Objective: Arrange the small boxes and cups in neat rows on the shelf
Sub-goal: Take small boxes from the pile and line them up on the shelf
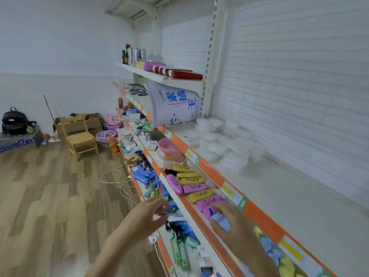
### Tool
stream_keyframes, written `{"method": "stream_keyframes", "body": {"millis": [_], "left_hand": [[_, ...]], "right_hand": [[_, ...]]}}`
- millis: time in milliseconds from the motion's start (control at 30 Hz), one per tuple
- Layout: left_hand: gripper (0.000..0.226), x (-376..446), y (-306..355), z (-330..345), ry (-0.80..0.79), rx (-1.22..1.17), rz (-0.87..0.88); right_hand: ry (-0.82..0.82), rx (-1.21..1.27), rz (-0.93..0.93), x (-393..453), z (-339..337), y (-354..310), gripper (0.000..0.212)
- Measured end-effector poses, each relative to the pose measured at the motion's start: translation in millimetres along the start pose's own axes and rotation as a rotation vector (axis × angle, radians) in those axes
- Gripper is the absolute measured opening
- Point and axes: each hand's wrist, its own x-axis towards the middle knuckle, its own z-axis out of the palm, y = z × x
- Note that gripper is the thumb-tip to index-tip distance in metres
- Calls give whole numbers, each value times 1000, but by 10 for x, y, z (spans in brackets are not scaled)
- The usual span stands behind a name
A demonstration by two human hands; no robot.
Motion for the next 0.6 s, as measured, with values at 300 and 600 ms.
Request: {"method": "stream_keyframes", "body": {"millis": [300,600], "left_hand": [[26,1726,-443,-309,56,-6,85],[32,3665,-767,-103,-63,-22,375]], "right_hand": [[139,-134,-71,1846,-561,299,31],[161,-404,95,3104,-727,940,33]]}}
